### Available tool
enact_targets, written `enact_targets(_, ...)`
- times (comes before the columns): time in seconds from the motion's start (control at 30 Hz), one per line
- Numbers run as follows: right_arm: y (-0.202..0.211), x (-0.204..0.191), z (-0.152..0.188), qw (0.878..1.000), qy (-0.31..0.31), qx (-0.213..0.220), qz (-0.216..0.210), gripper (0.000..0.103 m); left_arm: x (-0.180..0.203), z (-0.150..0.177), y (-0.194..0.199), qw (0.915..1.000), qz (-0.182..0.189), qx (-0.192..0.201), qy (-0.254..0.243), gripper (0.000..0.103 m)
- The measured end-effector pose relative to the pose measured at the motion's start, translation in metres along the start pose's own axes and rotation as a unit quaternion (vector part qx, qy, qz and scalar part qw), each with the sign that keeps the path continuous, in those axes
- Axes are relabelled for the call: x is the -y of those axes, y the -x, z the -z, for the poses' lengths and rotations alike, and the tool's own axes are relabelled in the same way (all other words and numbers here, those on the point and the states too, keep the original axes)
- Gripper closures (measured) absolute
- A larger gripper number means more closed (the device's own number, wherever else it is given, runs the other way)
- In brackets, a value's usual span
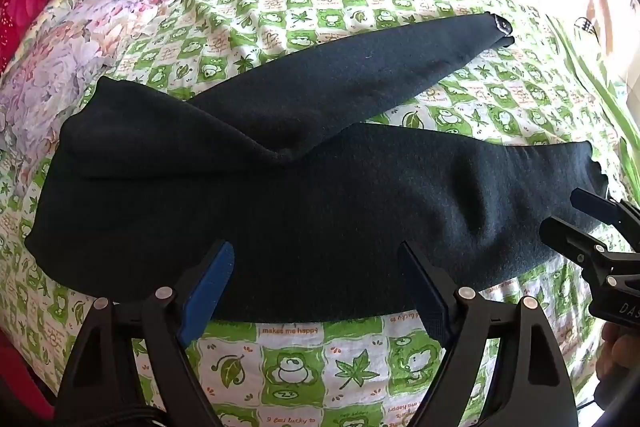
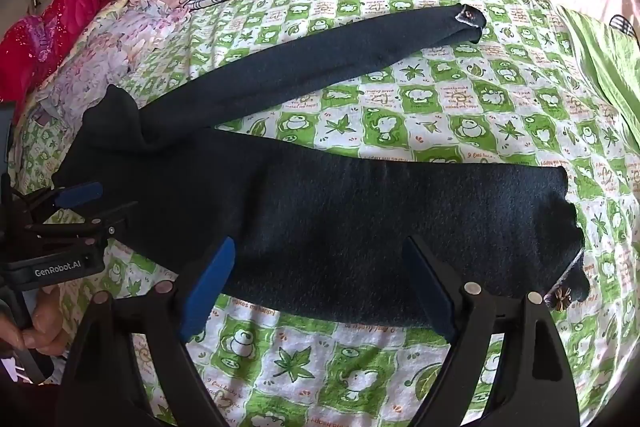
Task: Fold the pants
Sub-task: 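Position both grippers over the dark navy pants near the waistband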
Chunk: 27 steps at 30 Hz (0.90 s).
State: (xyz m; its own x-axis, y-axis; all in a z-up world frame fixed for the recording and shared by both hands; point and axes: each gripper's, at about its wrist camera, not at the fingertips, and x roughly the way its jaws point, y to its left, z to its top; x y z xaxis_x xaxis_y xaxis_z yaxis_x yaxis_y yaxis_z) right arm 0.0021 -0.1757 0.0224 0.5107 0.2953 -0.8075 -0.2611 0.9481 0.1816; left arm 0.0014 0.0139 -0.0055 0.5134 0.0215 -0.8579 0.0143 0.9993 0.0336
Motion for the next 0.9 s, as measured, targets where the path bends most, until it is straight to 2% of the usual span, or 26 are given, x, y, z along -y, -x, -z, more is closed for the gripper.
enact_targets(0.9, -0.005, 0.009, -0.002, 1.000, 0.000, 0.001, -0.001, 0.017, 0.004, 0.001, -0.002, 0.9999, 0.001, -0.002, -0.010, 0.018)
